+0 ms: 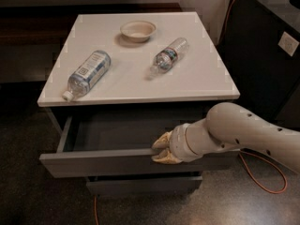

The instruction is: Place blue plastic bottle into top drawer

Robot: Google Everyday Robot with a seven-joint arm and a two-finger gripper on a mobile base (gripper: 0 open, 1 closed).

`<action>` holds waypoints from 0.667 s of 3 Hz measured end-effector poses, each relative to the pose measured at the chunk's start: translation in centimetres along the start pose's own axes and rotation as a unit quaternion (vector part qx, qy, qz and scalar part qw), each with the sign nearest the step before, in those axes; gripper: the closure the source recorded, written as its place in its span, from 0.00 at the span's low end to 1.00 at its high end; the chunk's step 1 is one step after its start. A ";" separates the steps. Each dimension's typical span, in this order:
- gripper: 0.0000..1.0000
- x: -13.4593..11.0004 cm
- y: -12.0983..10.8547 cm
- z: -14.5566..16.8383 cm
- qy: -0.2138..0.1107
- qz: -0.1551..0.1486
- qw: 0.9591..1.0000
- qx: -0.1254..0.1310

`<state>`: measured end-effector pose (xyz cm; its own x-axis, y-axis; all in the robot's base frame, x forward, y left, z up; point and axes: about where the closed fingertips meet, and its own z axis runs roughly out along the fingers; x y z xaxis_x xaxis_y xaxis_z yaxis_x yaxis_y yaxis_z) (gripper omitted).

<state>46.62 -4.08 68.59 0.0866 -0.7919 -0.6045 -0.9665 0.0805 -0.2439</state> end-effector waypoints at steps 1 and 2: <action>1.00 -1.4 2.4 -1.3 -0.025 0.005 1.000 0.004; 1.00 -1.4 2.4 -1.3 -0.025 0.005 1.000 0.004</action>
Offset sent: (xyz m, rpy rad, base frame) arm -0.0802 0.0123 0.0454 0.1865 -0.0254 0.0015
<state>43.90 -3.57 69.79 0.0893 -0.7601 -0.6437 -0.9656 0.0924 -0.2431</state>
